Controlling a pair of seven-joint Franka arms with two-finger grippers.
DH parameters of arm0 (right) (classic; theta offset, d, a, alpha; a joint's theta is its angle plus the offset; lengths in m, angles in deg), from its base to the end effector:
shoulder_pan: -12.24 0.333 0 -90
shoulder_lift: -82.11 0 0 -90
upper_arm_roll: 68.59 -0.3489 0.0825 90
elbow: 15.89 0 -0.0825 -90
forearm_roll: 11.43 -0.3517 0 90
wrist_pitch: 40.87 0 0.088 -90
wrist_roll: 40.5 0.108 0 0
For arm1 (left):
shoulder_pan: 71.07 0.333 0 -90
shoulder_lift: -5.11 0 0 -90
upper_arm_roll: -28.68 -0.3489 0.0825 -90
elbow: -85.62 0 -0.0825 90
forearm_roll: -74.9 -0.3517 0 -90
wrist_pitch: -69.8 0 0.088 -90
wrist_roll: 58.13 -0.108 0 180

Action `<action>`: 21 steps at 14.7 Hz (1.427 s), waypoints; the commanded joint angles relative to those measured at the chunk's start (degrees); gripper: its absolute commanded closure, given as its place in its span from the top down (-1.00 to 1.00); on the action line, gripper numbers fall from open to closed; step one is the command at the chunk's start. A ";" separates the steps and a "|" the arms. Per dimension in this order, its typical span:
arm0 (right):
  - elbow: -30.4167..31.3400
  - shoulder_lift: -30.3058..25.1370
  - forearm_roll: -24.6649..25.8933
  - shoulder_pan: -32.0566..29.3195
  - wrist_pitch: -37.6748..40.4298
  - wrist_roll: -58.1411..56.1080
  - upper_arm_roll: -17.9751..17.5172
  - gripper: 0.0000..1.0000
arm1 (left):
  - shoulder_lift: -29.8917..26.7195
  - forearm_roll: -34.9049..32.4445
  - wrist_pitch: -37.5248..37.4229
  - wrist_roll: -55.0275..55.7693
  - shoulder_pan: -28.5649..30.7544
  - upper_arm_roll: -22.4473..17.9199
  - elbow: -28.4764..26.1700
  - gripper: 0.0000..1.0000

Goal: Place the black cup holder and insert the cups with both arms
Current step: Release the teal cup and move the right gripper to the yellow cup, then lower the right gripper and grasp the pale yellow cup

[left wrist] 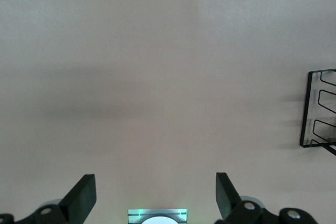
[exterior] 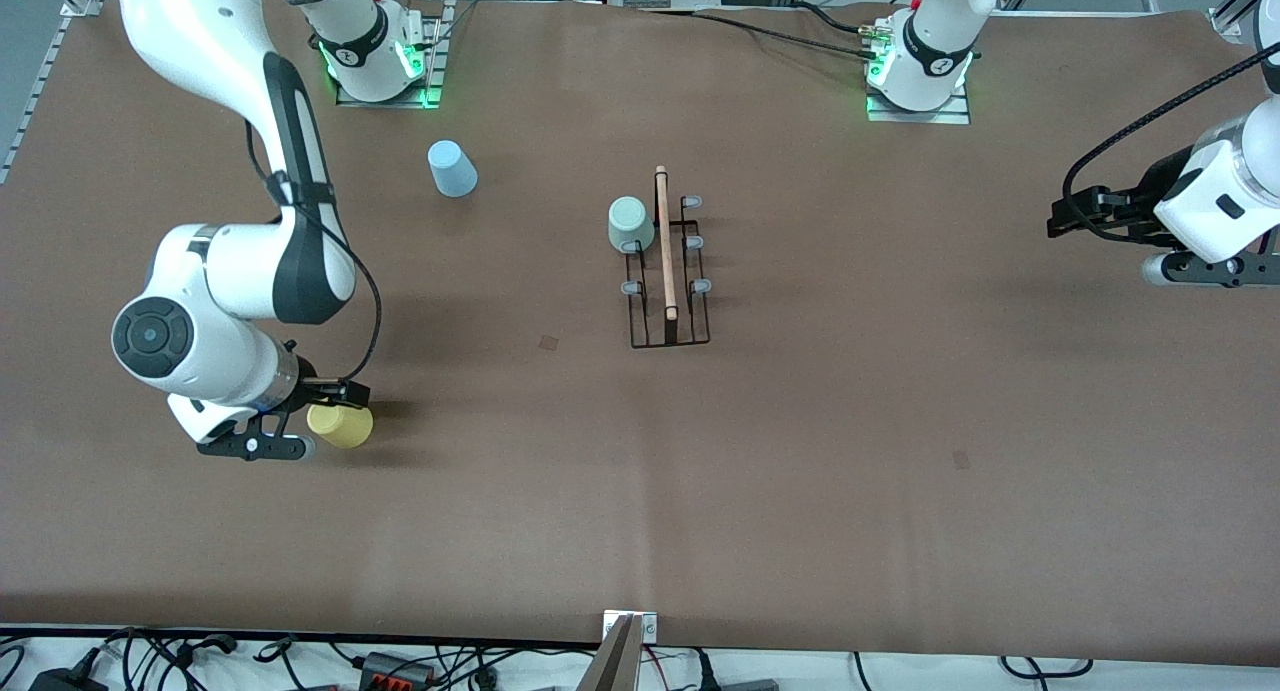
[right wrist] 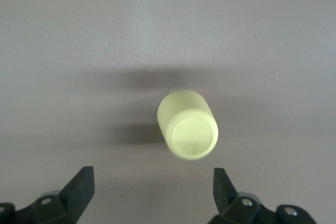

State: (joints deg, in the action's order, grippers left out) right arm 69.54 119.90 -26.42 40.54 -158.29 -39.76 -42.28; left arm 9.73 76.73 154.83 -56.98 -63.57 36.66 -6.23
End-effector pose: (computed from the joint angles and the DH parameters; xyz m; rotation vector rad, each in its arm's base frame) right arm 0.6883 0.1042 0.3513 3.0937 -0.0354 -0.0431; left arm 0.5337 -0.0050 0.5937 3.0858 0.0176 -0.3088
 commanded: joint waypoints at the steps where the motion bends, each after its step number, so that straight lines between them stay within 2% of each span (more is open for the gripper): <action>1: -0.71 1.85 -2.50 -1.58 -2.11 -3.63 -0.64 1.00 | 0.04 -1.03 -0.21 -1.24 0.32 0.19 0.62 1.00; 2: -0.71 2.20 -2.85 -2.54 -2.99 -5.03 -0.81 1.00 | 0.04 -1.12 -0.13 -1.24 0.32 0.19 0.62 1.00; 4: -1.06 3.43 -8.01 -5.00 -3.43 -9.76 -2.13 1.00 | 0.04 -1.12 -0.13 -1.24 0.32 0.19 0.62 1.00; 5: -2.80 4.65 -8.73 -5.71 -3.09 -11.27 -2.22 1.00 | 0.04 -1.12 -0.13 -1.24 0.32 0.19 0.62 1.00; 13: -4.05 7.65 -8.65 -6.07 -3.43 -13.91 -2.40 1.00 | 0.39 -0.95 2.86 -0.54 0.93 -0.60 0.44 1.00; 21: -3.96 7.74 -8.56 -6.95 -3.35 -16.29 -2.40 1.00 | 0.30 -1.12 3.92 1.31 1.47 -0.25 0.09 1.00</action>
State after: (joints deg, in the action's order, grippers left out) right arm 66.92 126.89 -33.99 34.35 -161.71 -54.27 -44.22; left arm 10.13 76.72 158.50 -56.38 -62.07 36.09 -6.23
